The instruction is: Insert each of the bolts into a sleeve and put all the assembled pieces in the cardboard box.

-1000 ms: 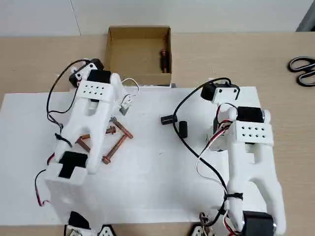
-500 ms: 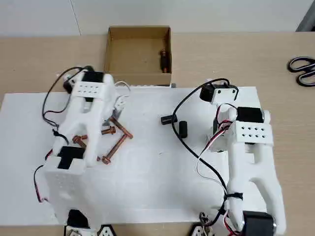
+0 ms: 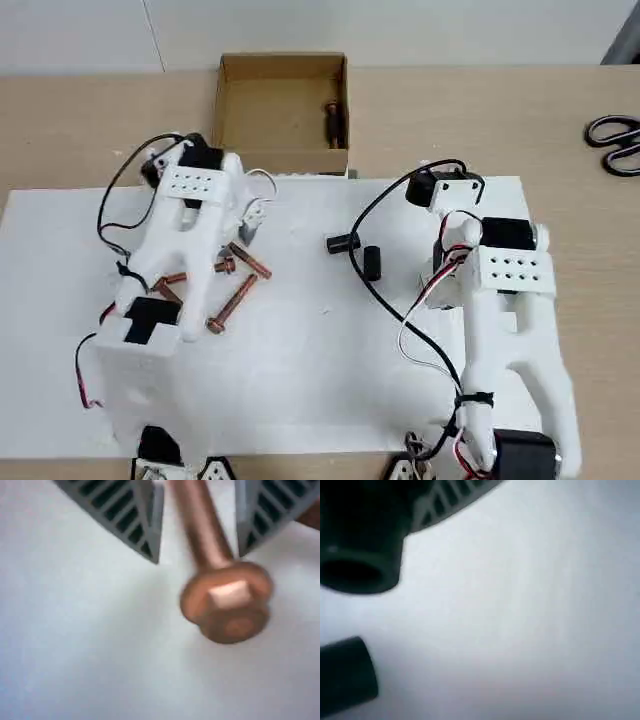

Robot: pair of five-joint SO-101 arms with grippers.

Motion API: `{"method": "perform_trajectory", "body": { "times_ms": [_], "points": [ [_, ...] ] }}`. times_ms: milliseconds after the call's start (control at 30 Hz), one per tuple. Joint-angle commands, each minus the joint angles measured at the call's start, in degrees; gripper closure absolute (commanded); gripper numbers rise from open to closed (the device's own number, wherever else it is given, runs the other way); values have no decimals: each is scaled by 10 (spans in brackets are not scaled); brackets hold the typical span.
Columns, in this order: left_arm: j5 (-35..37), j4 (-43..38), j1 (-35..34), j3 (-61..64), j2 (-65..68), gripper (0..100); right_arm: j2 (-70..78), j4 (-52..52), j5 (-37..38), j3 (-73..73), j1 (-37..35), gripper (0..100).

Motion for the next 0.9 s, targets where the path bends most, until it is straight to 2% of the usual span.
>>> {"method": "perform_trajectory", "body": {
  "times_ms": [0,333,667,867],
  "points": [
    [-1,-9,10,-14,20,907,-23,-9,6,-2,6,995],
    [-3,1,-34,-17,65,907,-23,-8,6,-2,7,995],
    [-4,3,-37,-22,65,907,-22,-9,11,-2,6,995],
    [-4,30,-38,-54,65,907,-23,-9,25,-2,6,995]
  ]
}}
